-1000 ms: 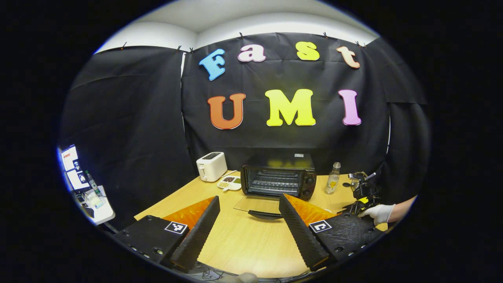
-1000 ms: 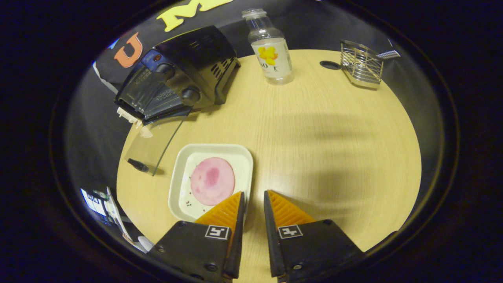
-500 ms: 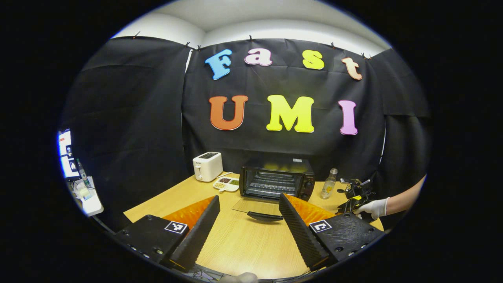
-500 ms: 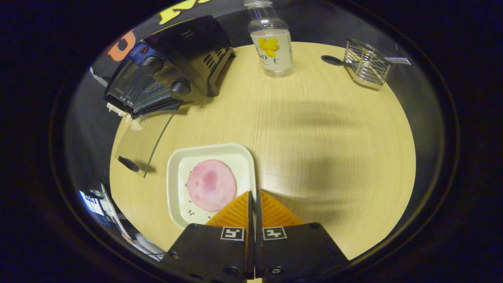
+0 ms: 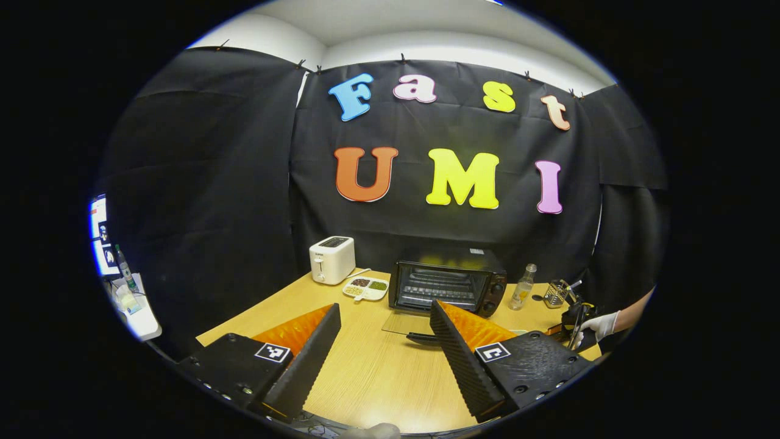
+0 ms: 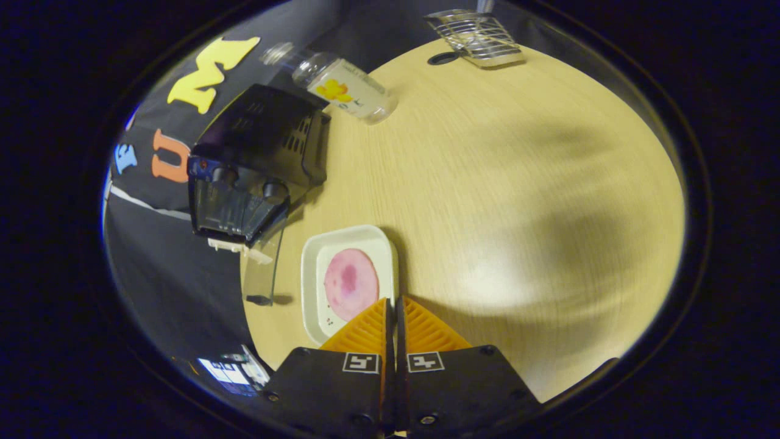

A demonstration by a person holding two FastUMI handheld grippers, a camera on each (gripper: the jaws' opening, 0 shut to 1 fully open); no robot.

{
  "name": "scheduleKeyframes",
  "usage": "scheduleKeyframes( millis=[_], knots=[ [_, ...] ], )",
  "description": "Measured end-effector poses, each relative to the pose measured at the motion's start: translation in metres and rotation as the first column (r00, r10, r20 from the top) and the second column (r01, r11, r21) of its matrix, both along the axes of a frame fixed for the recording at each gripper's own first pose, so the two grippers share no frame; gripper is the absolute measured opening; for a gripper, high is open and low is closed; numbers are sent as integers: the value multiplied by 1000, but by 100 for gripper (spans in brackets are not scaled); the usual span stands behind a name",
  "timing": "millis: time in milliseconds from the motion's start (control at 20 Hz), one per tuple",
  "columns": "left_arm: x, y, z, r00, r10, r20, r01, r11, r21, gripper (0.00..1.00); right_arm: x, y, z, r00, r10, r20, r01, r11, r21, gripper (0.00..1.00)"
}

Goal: Open the electric oven with the left hand, put the food in, and close the electric oven.

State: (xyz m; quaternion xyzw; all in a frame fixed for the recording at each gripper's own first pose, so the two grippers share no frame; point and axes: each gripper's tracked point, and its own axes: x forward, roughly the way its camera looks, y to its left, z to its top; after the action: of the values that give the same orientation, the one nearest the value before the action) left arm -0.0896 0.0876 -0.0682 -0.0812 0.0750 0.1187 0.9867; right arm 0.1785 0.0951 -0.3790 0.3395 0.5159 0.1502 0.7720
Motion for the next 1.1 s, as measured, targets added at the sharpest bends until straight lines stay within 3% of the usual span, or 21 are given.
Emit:
scheduleKeyframes(
  millis=[250,450,800,1050,1100],
  knots=[
    [21,4,-3,997,-80,-12,80,997,10,94,-3,-17,26,986,-157,57,155,987,34,4],
    [36,4,0,989,-147,-8,147,989,10,94,-11,-3,58,960,-268,87,261,962,75,1],
    [42,32,6,988,-154,-19,155,985,78,95,-27,114,91,940,-340,42,322,919,228,1],
    [30,46,6,990,-136,-37,138,988,75,94,-10,201,91,932,-361,19,345,905,249,4],
    [27,50,6,991,-127,-37,130,988,80,95,-4,216,91,932,-361,8,347,901,261,0]
  ],
)
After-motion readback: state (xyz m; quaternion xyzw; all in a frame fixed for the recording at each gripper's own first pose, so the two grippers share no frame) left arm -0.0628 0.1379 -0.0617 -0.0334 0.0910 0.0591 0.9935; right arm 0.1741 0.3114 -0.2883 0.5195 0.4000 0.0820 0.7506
